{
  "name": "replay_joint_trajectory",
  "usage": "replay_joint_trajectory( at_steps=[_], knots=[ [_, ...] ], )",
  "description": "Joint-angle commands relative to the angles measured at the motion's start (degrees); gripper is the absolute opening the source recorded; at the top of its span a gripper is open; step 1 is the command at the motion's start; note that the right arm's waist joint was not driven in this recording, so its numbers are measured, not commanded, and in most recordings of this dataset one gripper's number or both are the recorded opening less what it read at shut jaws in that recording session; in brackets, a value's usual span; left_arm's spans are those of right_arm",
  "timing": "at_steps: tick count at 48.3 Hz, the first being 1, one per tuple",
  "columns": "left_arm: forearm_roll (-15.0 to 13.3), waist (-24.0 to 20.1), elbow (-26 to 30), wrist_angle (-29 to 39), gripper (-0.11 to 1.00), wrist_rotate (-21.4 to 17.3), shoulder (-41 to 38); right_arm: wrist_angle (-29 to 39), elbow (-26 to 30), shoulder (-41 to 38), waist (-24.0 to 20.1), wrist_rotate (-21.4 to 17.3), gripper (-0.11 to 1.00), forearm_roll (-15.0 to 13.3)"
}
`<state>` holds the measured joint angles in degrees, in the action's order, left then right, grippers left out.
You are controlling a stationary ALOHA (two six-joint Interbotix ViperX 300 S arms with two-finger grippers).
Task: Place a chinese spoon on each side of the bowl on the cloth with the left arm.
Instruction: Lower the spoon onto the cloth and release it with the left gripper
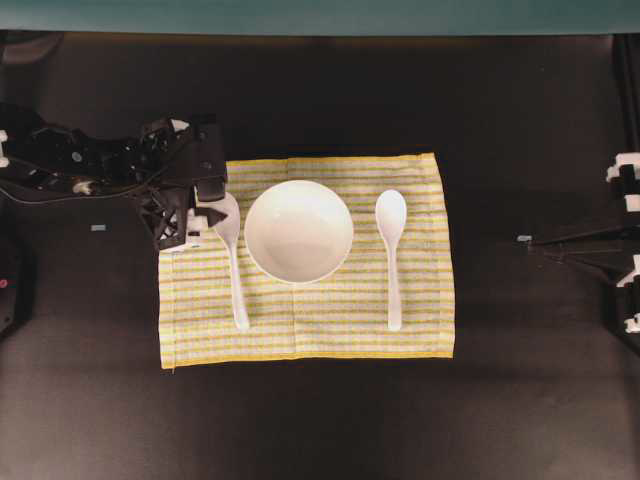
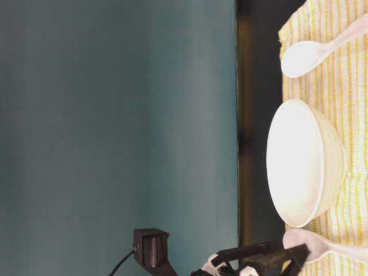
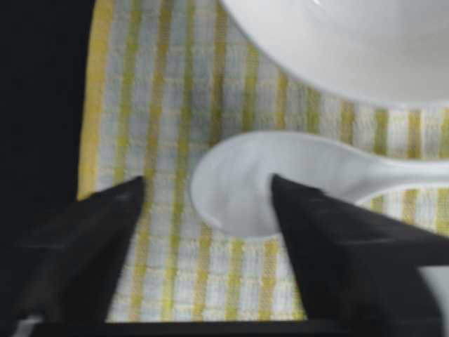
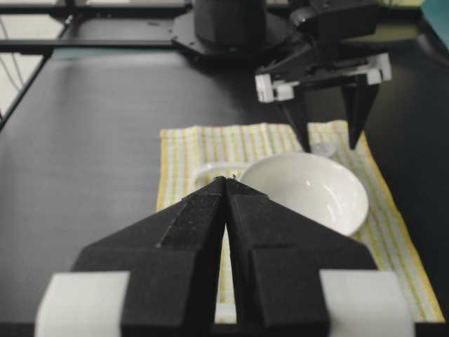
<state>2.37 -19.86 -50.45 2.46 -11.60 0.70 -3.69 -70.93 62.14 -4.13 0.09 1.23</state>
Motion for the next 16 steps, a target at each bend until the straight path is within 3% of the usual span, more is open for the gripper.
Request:
replay_joint_trajectory(
  at_steps=[1,4,16],
  knots=[
    [0.2,0.1,0.0,-0.3,0.83,0.3,1.7,-0.2,0.3,-0.5,0.0,-0.5,0.00,0.2],
    [0.2,0.3,-0.4,-0.2,0.89,0.5,3.4,-0.1,0.2,-0.4,0.0,-0.5,0.00,0.2],
    [0.2,4.5,-1.9,0.4,0.86,0.7,18.2,0.0,-0.2,0.0,0.0,-0.4,0.00,0.2]
  ],
)
